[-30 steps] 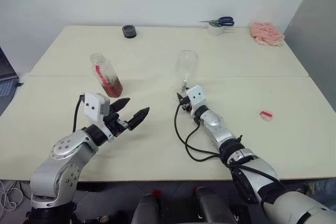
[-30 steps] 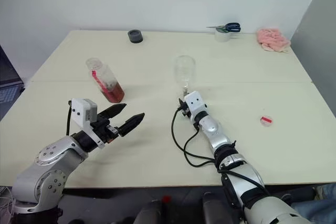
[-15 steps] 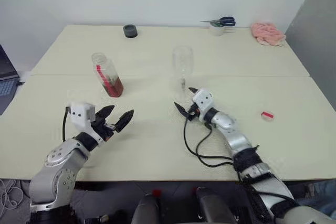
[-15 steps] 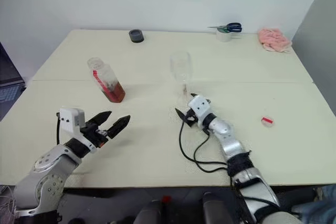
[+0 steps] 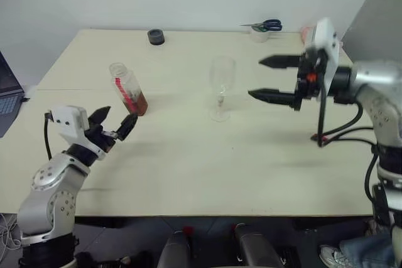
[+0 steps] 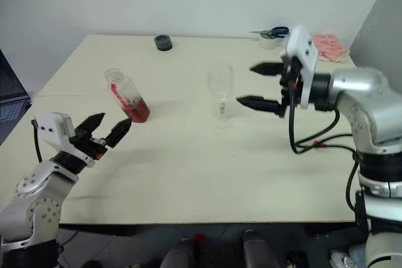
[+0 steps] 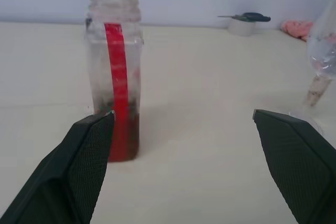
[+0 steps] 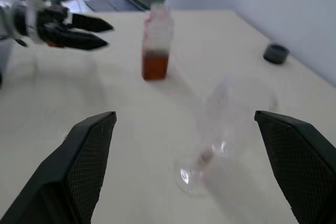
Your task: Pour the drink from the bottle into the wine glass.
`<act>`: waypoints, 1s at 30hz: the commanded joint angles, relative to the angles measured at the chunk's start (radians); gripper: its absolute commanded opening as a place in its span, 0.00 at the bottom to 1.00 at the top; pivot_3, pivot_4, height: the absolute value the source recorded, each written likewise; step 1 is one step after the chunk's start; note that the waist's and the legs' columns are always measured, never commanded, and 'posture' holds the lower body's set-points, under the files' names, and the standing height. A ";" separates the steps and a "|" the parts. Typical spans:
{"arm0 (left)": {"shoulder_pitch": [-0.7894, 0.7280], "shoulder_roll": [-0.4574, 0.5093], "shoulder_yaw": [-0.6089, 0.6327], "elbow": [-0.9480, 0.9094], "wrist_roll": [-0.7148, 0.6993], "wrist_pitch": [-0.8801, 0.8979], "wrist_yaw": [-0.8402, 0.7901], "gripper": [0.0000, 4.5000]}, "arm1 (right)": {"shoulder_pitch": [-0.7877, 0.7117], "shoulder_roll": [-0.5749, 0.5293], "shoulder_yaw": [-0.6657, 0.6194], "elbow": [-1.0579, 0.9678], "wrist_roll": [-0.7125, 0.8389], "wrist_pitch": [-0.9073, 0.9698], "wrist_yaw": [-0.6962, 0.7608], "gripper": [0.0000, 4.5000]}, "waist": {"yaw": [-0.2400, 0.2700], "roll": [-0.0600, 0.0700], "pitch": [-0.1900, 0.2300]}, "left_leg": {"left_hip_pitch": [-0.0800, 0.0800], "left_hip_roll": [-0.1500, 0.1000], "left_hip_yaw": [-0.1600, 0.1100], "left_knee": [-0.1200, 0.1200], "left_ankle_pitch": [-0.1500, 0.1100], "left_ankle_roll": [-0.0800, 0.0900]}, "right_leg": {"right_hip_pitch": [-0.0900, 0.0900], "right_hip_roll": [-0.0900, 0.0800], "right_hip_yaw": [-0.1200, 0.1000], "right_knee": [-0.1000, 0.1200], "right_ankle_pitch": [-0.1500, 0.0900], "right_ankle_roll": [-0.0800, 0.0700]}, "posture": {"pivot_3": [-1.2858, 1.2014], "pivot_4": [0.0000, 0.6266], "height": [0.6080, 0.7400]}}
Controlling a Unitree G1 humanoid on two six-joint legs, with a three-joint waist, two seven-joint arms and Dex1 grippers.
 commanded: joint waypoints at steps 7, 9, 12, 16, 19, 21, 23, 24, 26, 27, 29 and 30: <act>-0.094 -0.020 -0.019 0.037 0.071 -0.020 0.092 1.00 | -0.183 0.077 0.026 0.013 0.105 0.072 -0.017 1.00 | 0.008 0.000 0.000 | -0.003 -0.002 0.000 0.001 0.000 0.000 | -0.001 -0.003 -0.001 -0.001 0.001 -0.001 | 0.52 0.24 1.00; -0.115 -0.025 -0.035 0.046 0.086 -0.024 0.098 1.00 | -0.203 0.095 0.041 0.028 0.096 0.072 -0.031 1.00 | 0.009 0.000 0.000 | -0.003 -0.002 0.000 0.001 0.000 0.000 | -0.001 -0.003 -0.001 -0.001 0.001 -0.002 | 0.52 0.24 1.00; -0.168 -0.030 -0.059 0.096 0.116 -0.041 0.106 1.00 | -0.225 0.122 0.080 0.047 0.058 0.059 -0.061 1.00 | 0.008 0.000 0.000 | -0.003 -0.002 -0.001 0.001 0.000 0.000 | -0.001 -0.003 -0.002 0.000 0.001 -0.002 | 0.52 0.24 1.00; -0.219 -0.041 -0.067 0.169 0.144 -0.082 0.106 1.00 | -0.238 0.165 0.103 0.075 0.006 0.018 -0.112 1.00 | 0.009 0.000 0.000 | -0.003 -0.001 0.000 0.001 0.000 0.000 | -0.002 -0.003 -0.002 0.000 0.003 -0.004 | 0.52 0.24 1.00; -0.242 -0.047 -0.072 0.208 0.160 -0.113 0.096 1.00 | -0.243 0.199 0.111 0.096 -0.030 -0.010 -0.151 1.00 | 0.007 0.000 0.000 | -0.004 -0.001 0.000 0.001 0.000 0.000 | -0.003 -0.003 -0.001 0.001 0.003 -0.004 | 0.52 0.24 1.00; -0.270 -0.051 -0.078 0.246 0.172 -0.131 0.097 1.00 | -0.244 0.220 0.116 0.103 -0.045 -0.018 -0.168 1.00 | 0.008 0.000 0.000 | -0.005 -0.001 0.000 0.000 0.000 0.000 | -0.004 -0.003 -0.002 0.001 0.003 -0.004 | 0.52 0.24 1.00; -0.295 -0.053 -0.083 0.283 0.181 -0.147 0.094 1.00 | -0.246 0.238 0.116 0.109 -0.053 -0.018 -0.184 1.00 | 0.009 0.000 0.000 | -0.005 -0.001 -0.001 0.000 0.000 0.000 | -0.004 -0.003 -0.002 0.002 0.003 -0.004 | 0.52 0.24 1.00; -0.305 -0.052 -0.087 0.300 0.185 -0.156 0.090 1.00 | -0.247 0.245 0.116 0.112 -0.058 -0.017 -0.190 1.00 | 0.009 0.000 0.000 | -0.005 -0.001 -0.001 0.000 0.000 0.000 | -0.004 -0.003 -0.002 0.002 0.003 -0.004 | 0.52 0.24 1.00; -0.336 -0.050 -0.095 0.350 0.199 -0.177 0.083 1.00 | -0.245 0.259 0.118 0.118 -0.069 -0.015 -0.203 1.00 | 0.009 0.000 0.000 | -0.005 -0.002 -0.001 0.001 0.000 0.000 | -0.004 -0.003 -0.002 0.002 0.003 -0.004 | 0.52 0.24 1.00; -0.350 -0.048 -0.100 0.373 0.206 -0.185 0.080 1.00 | -0.242 0.262 0.120 0.119 -0.073 -0.014 -0.207 1.00 | 0.009 0.000 0.000 | -0.005 -0.002 -0.001 0.001 0.000 0.000 | -0.004 -0.003 -0.002 0.002 0.003 -0.004 | 0.52 0.24 1.00; -0.371 -0.045 -0.108 0.410 0.214 -0.201 0.069 1.00 | -0.238 0.267 0.121 0.117 -0.076 -0.012 -0.213 1.00 | 0.008 0.000 0.000 | -0.005 -0.002 -0.001 0.001 0.000 0.000 | -0.004 -0.003 -0.003 0.002 0.003 -0.004 | 0.52 0.24 1.00; -0.382 -0.045 -0.112 0.428 0.215 -0.207 0.061 1.00 | -0.236 0.269 0.120 0.116 -0.075 -0.010 -0.215 1.00 | 0.008 0.000 0.000 | -0.005 -0.002 -0.001 0.001 0.000 0.000 | -0.004 -0.003 -0.003 0.002 0.003 -0.004 | 0.52 0.24 1.00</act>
